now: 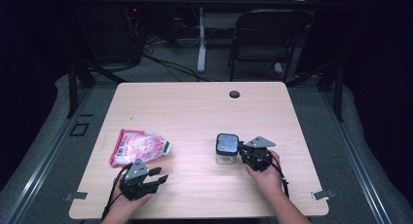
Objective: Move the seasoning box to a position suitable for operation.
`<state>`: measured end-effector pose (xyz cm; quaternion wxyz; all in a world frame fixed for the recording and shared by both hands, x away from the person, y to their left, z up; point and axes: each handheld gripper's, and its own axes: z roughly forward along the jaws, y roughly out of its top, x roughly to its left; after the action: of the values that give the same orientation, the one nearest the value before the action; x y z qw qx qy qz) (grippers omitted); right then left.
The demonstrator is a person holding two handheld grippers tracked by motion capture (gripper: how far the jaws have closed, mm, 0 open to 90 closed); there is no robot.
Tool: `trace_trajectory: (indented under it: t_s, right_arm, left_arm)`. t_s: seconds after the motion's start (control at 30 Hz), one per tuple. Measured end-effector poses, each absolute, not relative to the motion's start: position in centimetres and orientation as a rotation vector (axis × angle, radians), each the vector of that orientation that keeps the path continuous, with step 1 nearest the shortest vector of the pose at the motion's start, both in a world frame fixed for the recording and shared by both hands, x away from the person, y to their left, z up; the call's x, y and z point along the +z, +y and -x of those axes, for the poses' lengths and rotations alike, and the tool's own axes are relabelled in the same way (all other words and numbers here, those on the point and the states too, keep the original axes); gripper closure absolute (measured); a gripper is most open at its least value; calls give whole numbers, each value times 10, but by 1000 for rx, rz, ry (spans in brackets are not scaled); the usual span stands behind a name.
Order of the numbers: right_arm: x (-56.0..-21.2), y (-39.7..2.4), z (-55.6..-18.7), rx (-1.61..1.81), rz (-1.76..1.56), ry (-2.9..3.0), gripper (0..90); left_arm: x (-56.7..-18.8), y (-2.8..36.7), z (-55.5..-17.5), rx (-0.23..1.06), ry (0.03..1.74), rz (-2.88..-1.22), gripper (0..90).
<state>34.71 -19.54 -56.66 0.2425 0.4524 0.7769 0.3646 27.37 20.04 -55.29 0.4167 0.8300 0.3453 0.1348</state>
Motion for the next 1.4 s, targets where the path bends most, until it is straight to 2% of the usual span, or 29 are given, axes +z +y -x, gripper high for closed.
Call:
trace_trajectory:
  t_s: [0.23, 0.37, 0.5, 0.6, 0.83, 0.87, 0.93, 1.4]
  right_arm:
    - [-566, -194, -344, 962, -1191, 2130, 776]
    - [-565, -195, -344, 957, -1183, 2134, 779]
    - [-566, -196, -345, 966, -1183, 2131, 782]
    - [-566, -197, -345, 970, -1180, 2140, 779]
    - [-565, -199, -345, 996, -1187, 2146, 767]
    - [-565, -199, -345, 1006, -1192, 2147, 765]
    - [-565, -199, -345, 1012, -1190, 2145, 763]
    - [-561, -198, -343, 1020, -1158, 2144, 753]
  left_arm:
    - [-544, 184, -282, 343, 867, -2062, 614]
    - [-541, 159, -299, 261, 873, -2026, 698]
    - [-545, 130, -318, 237, 877, -2056, 833]
    - [-548, 110, -331, 202, 890, -2047, 900]
    - [-549, 66, -350, 270, 868, -2102, 900]
    - [-549, 58, -351, 315, 865, -2121, 900]
    - [-549, 51, -354, 308, 853, -2129, 900]
    - [-550, 39, -356, 291, 852, -2120, 900]
